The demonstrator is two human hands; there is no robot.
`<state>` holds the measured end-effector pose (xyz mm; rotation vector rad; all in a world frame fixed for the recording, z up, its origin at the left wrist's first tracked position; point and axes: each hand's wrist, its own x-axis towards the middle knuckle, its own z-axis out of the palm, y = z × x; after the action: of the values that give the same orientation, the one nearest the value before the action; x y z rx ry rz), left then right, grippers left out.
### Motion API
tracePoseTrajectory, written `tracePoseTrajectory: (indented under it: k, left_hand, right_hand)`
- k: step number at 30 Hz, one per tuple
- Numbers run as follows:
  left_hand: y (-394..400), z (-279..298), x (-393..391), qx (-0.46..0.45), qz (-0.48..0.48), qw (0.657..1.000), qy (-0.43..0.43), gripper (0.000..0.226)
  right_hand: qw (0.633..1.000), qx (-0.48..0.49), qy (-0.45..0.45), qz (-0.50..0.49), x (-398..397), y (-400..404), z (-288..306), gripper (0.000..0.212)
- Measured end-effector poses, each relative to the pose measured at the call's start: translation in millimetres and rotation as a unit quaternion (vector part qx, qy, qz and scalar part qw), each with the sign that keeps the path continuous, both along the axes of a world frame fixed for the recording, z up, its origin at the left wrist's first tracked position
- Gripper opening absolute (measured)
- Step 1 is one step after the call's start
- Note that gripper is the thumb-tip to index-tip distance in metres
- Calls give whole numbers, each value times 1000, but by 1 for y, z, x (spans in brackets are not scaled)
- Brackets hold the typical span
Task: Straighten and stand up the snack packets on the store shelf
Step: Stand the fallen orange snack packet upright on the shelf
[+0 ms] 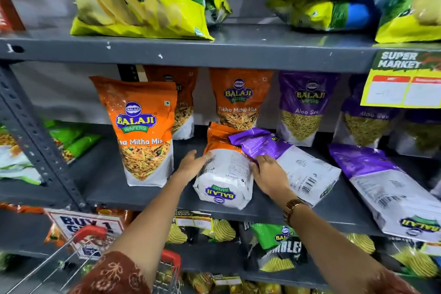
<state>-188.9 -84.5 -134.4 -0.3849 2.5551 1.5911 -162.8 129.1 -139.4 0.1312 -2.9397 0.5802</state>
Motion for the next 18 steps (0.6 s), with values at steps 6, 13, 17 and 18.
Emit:
tracePoseTrajectory:
  k: [6, 13, 17, 18]
  left_hand:
    - [3, -10, -6, 160, -45, 985, -51, 39]
    - [1, -9, -7, 198, -35, 976, -87, 49]
    - [1, -7, -4, 204, -16, 974, -99, 61]
    - [1, -7, -3, 206, -8, 974, -99, 62]
  right_hand:
    - [998, 51, 13, -35, -8, 16, -13, 38]
    - [995, 6, 68, -77, -12, 5, -10, 35]
    - [990, -95, 31, -103, -9, -7, -8, 43]
    - [982, -148, -24, -116, -11, -10, -7, 48]
